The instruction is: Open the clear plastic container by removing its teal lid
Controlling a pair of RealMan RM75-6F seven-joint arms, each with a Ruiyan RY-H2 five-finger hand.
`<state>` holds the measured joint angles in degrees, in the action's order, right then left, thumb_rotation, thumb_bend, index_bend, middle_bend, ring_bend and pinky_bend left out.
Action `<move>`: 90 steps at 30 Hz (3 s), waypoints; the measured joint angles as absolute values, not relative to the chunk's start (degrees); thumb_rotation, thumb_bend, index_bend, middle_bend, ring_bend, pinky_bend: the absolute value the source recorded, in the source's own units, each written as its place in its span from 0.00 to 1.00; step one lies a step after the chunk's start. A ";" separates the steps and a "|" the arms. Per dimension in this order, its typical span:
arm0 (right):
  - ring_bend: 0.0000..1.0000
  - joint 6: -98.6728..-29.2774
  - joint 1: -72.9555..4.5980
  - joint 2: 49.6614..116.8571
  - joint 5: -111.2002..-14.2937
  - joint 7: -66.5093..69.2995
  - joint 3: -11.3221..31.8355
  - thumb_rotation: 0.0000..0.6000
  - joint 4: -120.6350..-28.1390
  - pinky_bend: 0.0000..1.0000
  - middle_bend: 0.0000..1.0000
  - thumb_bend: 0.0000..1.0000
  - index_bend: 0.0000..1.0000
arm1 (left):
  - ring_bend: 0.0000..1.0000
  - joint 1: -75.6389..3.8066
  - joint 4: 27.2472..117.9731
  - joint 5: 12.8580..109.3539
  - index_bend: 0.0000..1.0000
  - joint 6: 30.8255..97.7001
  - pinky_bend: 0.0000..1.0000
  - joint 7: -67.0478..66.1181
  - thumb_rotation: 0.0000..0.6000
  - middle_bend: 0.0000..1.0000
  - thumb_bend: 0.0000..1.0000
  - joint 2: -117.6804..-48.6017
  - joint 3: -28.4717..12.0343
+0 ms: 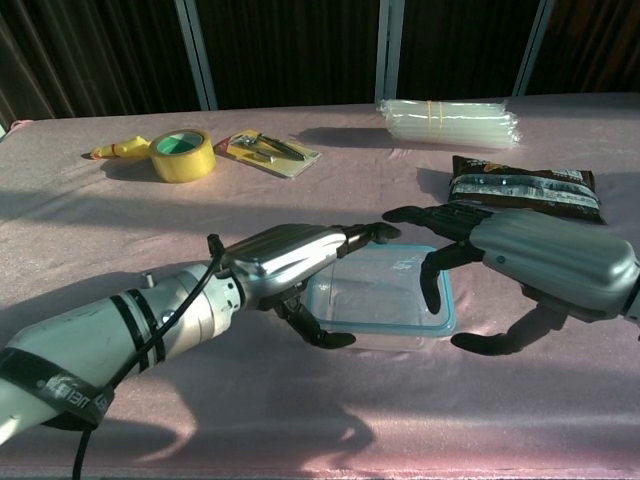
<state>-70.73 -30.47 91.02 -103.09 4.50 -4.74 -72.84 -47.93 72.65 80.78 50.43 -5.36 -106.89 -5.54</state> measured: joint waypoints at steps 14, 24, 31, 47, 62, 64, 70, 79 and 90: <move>0.00 -69.79 -31.29 91.54 -102.07 2.59 -4.17 1.00 -73.86 0.00 0.10 0.39 0.64 | 0.22 -47.62 72.80 81.36 0.00 50.91 0.28 -4.57 1.00 0.27 0.26 -106.59 -5.16; 0.00 -69.85 -31.54 91.32 -101.33 2.27 -3.68 1.00 -74.26 0.00 0.10 0.39 0.65 | 0.22 -47.56 73.08 81.87 0.00 50.97 0.28 -4.70 1.00 0.27 0.26 -106.49 -4.70; 0.00 -70.11 -31.79 90.79 -101.09 1.92 -3.24 1.00 -75.17 0.00 0.10 0.39 0.65 | 0.22 -47.55 73.26 82.34 0.00 51.05 0.29 -4.78 1.00 0.27 0.26 -106.58 -4.39; 0.00 -70.43 -32.38 91.03 -100.93 0.78 -2.55 1.00 -74.89 0.00 0.11 0.39 0.65 | 0.22 -47.39 73.90 82.62 0.00 51.01 0.29 -4.73 1.00 0.27 0.26 -106.09 -4.10; 0.00 -72.45 -32.68 90.57 -101.35 -1.09 -1.47 1.00 -75.24 0.00 0.11 0.39 0.64 | 0.22 -47.13 74.90 83.49 0.00 51.56 0.29 -4.59 1.00 0.27 0.26 -105.20 -3.64; 0.00 -72.82 -32.63 90.67 -101.51 -1.19 -1.42 1.00 -74.70 0.00 0.11 0.39 0.64 | 0.22 -47.11 75.02 83.61 0.00 51.62 0.29 -4.42 1.00 0.27 0.26 -105.03 -3.61; 0.00 -73.85 -32.59 91.59 -102.16 -0.85 -1.49 1.00 -71.73 0.00 0.11 0.39 0.64 | 0.22 -46.93 75.01 84.08 0.00 51.92 0.29 -3.56 1.00 0.28 0.26 -104.45 -3.37; 0.00 -74.77 -32.98 94.50 -102.72 0.50 -1.54 1.00 -67.02 0.00 0.12 0.39 0.64 | 0.22 -46.78 75.25 84.71 0.00 52.51 0.29 -2.80 1.00 0.28 0.26 -103.42 -3.36; 0.00 -78.58 -33.36 97.96 -103.84 0.95 -0.76 1.00 -61.78 0.00 0.12 0.39 0.65 | 0.23 -46.35 75.99 85.03 0.00 52.77 0.30 -1.90 1.00 0.28 0.26 -102.29 -2.88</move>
